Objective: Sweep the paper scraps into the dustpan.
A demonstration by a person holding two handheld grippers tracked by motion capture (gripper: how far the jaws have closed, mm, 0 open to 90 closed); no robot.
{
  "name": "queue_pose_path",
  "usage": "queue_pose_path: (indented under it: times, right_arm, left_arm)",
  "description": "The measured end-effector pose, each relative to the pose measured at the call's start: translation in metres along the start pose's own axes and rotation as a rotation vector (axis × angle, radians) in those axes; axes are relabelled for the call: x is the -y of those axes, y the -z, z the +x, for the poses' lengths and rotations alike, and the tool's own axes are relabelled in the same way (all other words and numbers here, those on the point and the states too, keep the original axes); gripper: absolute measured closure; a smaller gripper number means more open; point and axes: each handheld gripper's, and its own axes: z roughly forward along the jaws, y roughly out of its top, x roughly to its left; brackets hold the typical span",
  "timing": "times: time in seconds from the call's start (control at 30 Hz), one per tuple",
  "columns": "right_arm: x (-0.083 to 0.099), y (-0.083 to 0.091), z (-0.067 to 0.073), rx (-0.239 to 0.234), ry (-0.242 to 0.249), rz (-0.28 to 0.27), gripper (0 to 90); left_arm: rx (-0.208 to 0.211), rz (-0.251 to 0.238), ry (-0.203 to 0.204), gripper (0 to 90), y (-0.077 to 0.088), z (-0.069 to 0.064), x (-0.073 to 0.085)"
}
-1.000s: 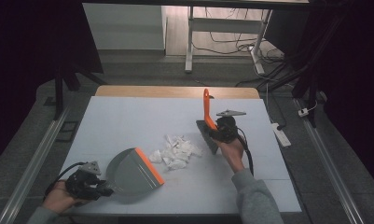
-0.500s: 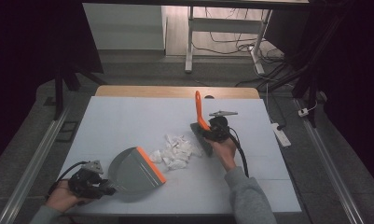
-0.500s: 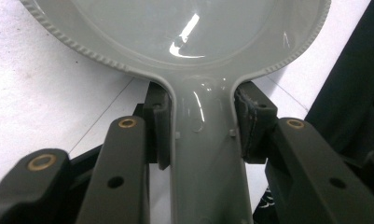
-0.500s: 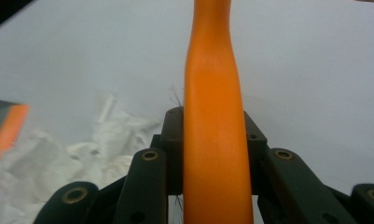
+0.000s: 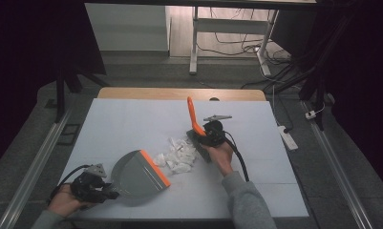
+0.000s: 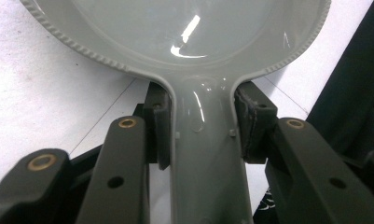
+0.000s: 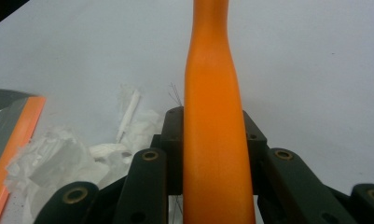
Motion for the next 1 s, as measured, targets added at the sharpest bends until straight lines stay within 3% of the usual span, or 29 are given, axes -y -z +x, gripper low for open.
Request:
queue_pose_path:
  times: [0.17, 0.43, 1.0]
  right_arm:
    - [-0.001, -0.004, 0.009, -0.033, 0.004, 0.007, 70.7]
    - [0.0, -0.013, 0.035, -0.081, 0.064, 0.02, 70.7]
    - [0.002, -0.022, 0.075, -0.163, 0.127, 0.035, 70.7]
  left_arm:
    - [0.003, -0.001, -0.002, 62.0, -0.001, 0.0, -0.001]
    - [0.006, 0.001, -0.006, 62.0, -0.004, -0.002, -0.005]
    - [0.008, -0.004, 0.001, 62.0, -0.007, -0.004, -0.012]
